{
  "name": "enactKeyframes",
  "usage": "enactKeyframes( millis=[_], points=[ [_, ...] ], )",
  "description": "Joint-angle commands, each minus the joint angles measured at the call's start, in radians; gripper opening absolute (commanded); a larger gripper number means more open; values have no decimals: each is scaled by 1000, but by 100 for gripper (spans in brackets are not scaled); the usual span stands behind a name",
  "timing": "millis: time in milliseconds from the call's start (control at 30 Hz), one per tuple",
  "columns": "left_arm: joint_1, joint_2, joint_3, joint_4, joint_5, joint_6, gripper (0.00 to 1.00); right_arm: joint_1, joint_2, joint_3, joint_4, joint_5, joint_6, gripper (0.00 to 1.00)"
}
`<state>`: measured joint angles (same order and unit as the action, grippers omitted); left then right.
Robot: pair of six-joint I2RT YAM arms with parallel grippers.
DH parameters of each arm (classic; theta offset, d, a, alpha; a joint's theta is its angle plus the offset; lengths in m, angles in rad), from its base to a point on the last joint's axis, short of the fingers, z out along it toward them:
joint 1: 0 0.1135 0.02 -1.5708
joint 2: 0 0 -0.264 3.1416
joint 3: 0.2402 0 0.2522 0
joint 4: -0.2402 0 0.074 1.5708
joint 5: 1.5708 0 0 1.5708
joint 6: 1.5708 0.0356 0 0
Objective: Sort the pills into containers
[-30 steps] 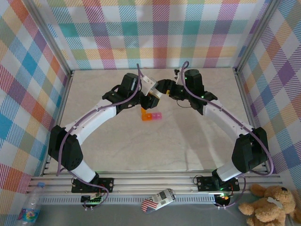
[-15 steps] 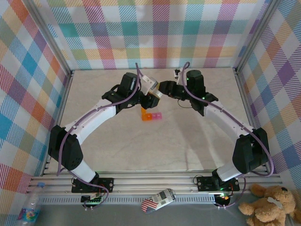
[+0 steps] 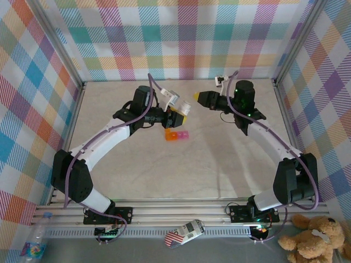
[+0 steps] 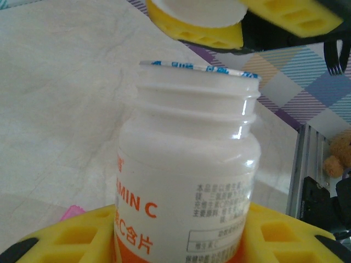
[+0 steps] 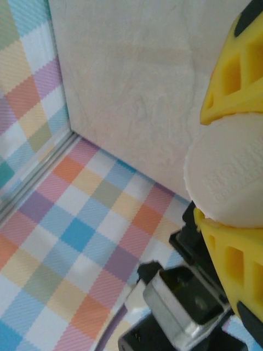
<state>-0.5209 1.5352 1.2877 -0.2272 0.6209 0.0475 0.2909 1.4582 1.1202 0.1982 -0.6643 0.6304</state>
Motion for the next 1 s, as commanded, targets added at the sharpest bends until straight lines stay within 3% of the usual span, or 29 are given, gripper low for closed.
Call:
enactKeyframes(
  millis=[0,200,567,967],
  points=[
    [4,-54,-30,30,-50,-14,0,5,-34,-31,-188,200,-116,37],
    [4,-100,-103,46,-206,-37,0,16,6,-121,-336,511,-141,38],
    [4,-195,-211,-3,-301,-62,0,148,216,-142,-387,923,-86,37],
    [4,-266,-284,7,-359,-109,0,222,331,-140,-421,1002,-1,48]
  ],
)
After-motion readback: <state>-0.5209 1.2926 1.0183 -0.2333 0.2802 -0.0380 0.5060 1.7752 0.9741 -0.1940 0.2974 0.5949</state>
